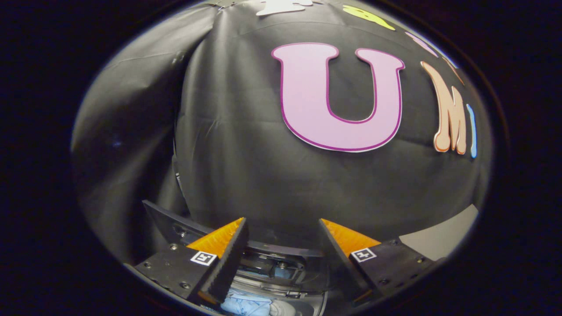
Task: Put the clothes into the washing machine and then close the washing machine lid.
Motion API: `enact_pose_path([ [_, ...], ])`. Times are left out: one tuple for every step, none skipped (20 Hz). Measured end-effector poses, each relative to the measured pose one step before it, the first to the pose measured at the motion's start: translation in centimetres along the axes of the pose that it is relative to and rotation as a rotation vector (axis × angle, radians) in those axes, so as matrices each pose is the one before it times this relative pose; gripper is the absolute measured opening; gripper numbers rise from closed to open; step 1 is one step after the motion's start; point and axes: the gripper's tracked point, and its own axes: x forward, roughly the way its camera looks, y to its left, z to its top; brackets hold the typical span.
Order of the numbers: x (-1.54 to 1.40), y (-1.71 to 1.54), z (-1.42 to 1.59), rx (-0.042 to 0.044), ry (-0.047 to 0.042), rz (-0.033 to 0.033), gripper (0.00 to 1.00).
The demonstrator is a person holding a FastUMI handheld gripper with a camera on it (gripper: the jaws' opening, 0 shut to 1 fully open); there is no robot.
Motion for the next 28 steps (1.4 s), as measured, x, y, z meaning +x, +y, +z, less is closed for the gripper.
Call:
enact_pose_path([
  [-0.012, 0.069, -0.027, 0.00505, 0.00369, 0.00332, 0.96],
  [-0.012, -0.024, 0.030, -0.00203, 0.00351, 0.00119, 0.96],
  [-0.049, -0.064, 0.013, -0.00005, -0.00135, 0.00042, 0.96],
  [-0.046, -0.002, -0.003, 0.00060, 0.00236, -0.00053, 0.96],
  [-0.112, 0.018, -0.025, 0.00166, 0.00221, -0.00003, 0.96],
  [-0.188, 0.064, -0.053, 0.00071, 0.00307, 0.00293, 0.96],
  [-0.066, 0.111, -0.105, 0.00197, 0.00249, 0.00337, 0.96],
  [-0.174, 0.112, -0.022, -0.00071, 0.00129, 0.00255, 0.96],
  [-0.176, 0.141, 0.017, -0.00777, -0.00155, 0.00004, 0.96],
  [-0.197, 0.037, 0.079, -0.01234, -0.00342, -0.00179, 0.96],
  [-0.187, 0.060, 0.069, -0.01487, -0.00680, -0.00247, 0.96],
  [-0.218, 0.066, 0.140, -0.01541, -0.00769, -0.00024, 0.96],
  [-0.356, 0.235, -0.013, -0.01188, -0.00437, -0.00096, 0.96],
  [-0.305, 0.117, 0.085, -0.01051, -0.00352, -0.00086, 0.96],
  [0.333, 0.491, -0.181, 0.00444, -0.01210, 0.01268, 0.95],
  [-0.495, 0.246, -2.309, -0.09314, 0.11426, -0.01087, 0.95],
  [-0.933, -0.680, 0.906, -0.18056, -0.07361, -0.05636, 0.96],
  [-0.069, 0.333, 0.727, -0.04893, -0.04457, -0.04009, 0.98],
  [0.447, 1.529, 0.315, 0.00791, -0.01482, 0.04900, 0.99],
  [-0.949, 0.836, -0.518, 0.03156, 0.02423, 0.03617, 0.98],
  [-0.435, -0.055, 0.085, 0.03534, 0.01349, 0.00000, 0.98],
  [0.143, -0.522, 0.590, 0.03418, -0.02229, -0.00452, 0.97],
  [0.197, -0.756, 0.732, 0.03327, -0.02139, -0.01005, 0.97],
  [0.234, -0.365, 0.256, 0.03605, -0.01543, -0.00922, 0.97],
  [0.113, -0.174, 0.647, 0.03892, -0.01697, -0.00307, 0.97],
  [0.364, -0.031, 0.145, 0.03761, -0.01178, -0.00656, 0.97],
  [0.319, -0.179, 0.488, 0.03489, -0.00962, -0.00336, 0.97],
  [0.696, -0.509, 0.758, 0.02461, 0.00101, -0.00796, 0.96],
])
